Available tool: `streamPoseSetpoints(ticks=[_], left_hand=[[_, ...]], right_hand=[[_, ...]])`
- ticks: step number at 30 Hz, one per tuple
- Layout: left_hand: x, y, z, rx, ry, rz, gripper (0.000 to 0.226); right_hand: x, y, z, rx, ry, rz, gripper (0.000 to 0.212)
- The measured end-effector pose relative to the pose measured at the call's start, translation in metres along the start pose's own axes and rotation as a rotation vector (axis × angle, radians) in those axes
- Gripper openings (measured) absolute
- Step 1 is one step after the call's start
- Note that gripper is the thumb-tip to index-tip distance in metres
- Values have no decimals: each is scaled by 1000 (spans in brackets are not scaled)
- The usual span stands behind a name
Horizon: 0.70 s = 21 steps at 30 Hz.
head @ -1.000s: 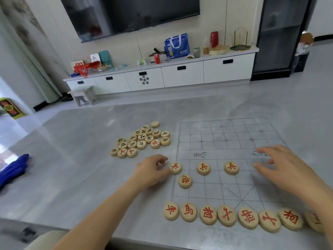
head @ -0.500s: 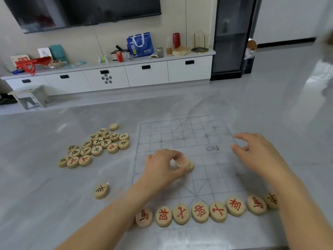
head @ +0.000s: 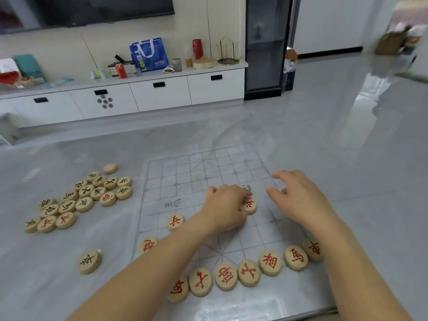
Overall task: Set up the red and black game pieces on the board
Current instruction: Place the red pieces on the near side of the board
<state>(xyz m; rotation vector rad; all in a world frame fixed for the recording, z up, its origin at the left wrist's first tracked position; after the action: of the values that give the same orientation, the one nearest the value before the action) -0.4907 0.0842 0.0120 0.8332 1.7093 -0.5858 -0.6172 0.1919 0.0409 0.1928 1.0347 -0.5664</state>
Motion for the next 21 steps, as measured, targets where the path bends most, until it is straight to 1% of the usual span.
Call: streamPoseSetpoints(ticks=[2,4,6,8,11,13,15,17,19,21], left_hand=[[-5,7,9,-12,47,-4,53],[-13,18,26,-42,97,-16,52],[-22,34,50,-113,154,-49,49],[-31,53,82,-226,224,-118,46],[-46,86,141,-407,408,-284,36],[-58,109,181,-497,511,-426,25],[-70,131,219,-607,564,-583,15],[-79,151,255,-725,595,-683,14],[-81,164,282,-800,597,-695,18],[-80,169,296,-837,533,-642,17]], right_hand=[[2,-1,0,-11,15,6,47],[4,-1,-1,-17,25,9,47],[5,-2,-4,-14,40,12,47],[7,-3,-7,-8,54,20,46],[14,-5,-8,-16,40,22,48],[20,-7,-9,-26,27,11,60],[28,-10,-13,-39,25,3,85],[41,-17,-24,-72,21,11,111],[52,-24,-32,-95,41,27,117],[58,-28,-34,-93,69,57,116]])
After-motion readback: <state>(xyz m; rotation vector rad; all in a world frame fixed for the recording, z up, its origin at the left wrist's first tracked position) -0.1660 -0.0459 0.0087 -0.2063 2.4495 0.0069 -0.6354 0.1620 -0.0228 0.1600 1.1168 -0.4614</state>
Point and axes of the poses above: each hand's wrist, its own y-axis away from the middle knuckle, its own x-axis out of the palm, z = x × y, the point moved 3 cm from there along -y, towards the middle knuckle, and after that the axes turned 5 degrees about -x, right-handed, at the moved point
